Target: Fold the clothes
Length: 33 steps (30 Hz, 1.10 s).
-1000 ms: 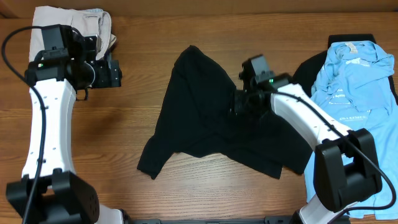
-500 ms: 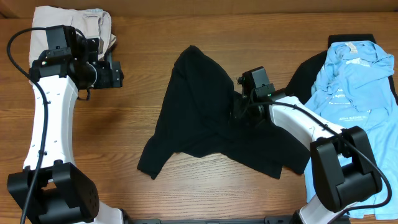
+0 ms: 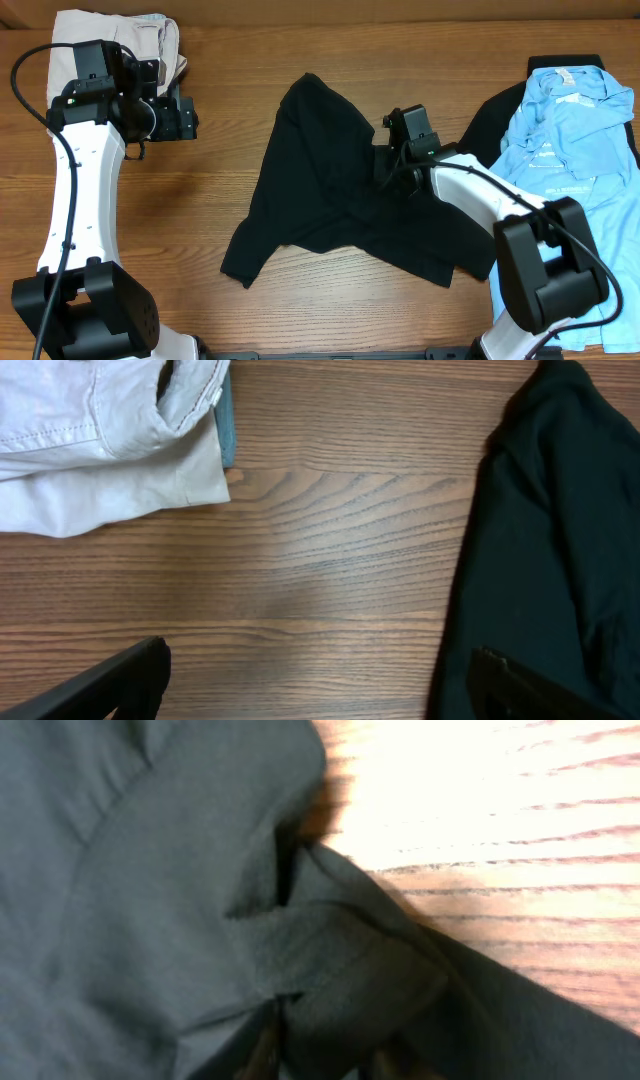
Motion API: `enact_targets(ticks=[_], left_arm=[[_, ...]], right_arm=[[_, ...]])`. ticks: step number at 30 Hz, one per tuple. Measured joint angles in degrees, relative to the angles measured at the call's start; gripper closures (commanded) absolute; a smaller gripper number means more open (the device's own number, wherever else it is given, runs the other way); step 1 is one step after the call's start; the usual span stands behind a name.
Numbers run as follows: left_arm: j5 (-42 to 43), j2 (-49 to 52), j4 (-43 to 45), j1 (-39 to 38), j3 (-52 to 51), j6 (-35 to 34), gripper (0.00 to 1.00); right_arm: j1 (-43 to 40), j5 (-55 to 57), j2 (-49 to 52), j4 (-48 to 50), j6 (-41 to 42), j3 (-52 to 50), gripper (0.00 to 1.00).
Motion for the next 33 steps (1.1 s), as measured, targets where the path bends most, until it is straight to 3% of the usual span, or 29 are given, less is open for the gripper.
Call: enact_targets(ticks=[7, 12, 17, 24, 32, 33], left_arm=[[0.0, 0.0, 0.2, 0.0, 0.0, 0.0, 0.05], [0.0, 0.0, 0.7, 0.0, 0.0, 0.0, 0.04], [0.0, 0.0, 0.8, 0.0, 0.0, 0.0, 0.04], [0.0, 0.0, 0.8, 0.0, 0.0, 0.0, 0.05], [0.0, 0.0, 0.8, 0.0, 0.0, 0.0, 0.04], [0.0, 0.0, 0.8, 0.0, 0.0, 0.0, 0.04]], right_arm=[[-0.3, 0.5, 1.3, -2.0, -1.2, 4.1, 0.96], [-1.6, 1.1, 1.6, -7.1, -3.5, 22.0, 0.96], [-3.1, 3.8, 1.1, -3.1, -4.8, 34.9, 0.96], [-7.1, 7.1, 2.7, 6.5, -5.4, 35.9, 0.96], [-13.5, 8.8, 15.9, 15.1, -3.7, 35.9, 0.96], [-14.3, 8.8, 17.4, 15.0, -2.8, 35.9, 0.89]])
